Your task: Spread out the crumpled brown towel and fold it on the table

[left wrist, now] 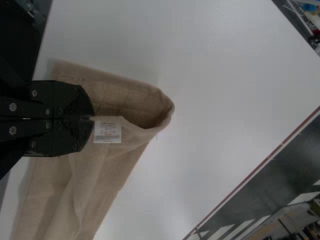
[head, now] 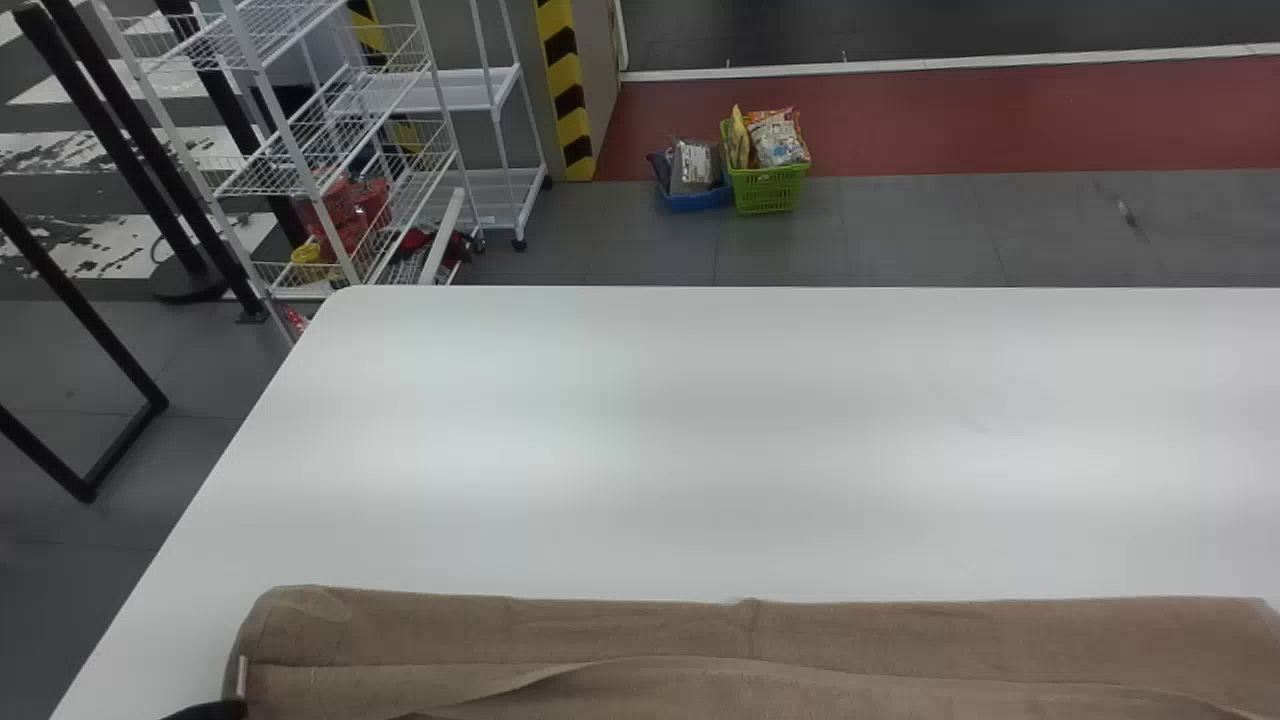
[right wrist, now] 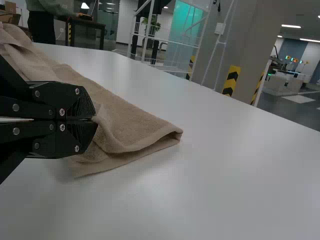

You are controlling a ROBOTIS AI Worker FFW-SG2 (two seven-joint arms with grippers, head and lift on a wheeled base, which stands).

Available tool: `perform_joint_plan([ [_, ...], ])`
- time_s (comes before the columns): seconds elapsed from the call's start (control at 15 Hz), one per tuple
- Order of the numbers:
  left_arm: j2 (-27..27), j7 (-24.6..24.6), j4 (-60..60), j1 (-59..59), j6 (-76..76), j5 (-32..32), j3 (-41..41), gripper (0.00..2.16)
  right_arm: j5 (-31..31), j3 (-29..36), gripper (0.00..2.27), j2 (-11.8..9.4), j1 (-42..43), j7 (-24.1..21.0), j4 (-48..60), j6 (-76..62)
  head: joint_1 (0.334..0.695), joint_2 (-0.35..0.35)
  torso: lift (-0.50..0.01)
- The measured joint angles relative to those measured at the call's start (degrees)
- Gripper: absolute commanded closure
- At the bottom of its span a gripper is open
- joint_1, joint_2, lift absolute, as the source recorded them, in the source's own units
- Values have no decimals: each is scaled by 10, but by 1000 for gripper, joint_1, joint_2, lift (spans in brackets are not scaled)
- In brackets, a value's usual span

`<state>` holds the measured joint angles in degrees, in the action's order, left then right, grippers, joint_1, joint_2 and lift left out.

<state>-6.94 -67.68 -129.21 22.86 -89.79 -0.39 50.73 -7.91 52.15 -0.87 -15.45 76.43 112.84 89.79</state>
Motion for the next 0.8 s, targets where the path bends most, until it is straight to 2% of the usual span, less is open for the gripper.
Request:
perform_joint_plan([
  [0.33, -2, -14, -4, 1, 0, 14, 34, 1544, -10, 23, 1447, -15, -12, 16, 0, 0, 695, 153, -127],
  [0.8, -4, -21, -7, 3, 0, -6, 15, 1544, -8, 30, 1443, -24, -30, 13, -1, -21, 695, 111, -127],
])
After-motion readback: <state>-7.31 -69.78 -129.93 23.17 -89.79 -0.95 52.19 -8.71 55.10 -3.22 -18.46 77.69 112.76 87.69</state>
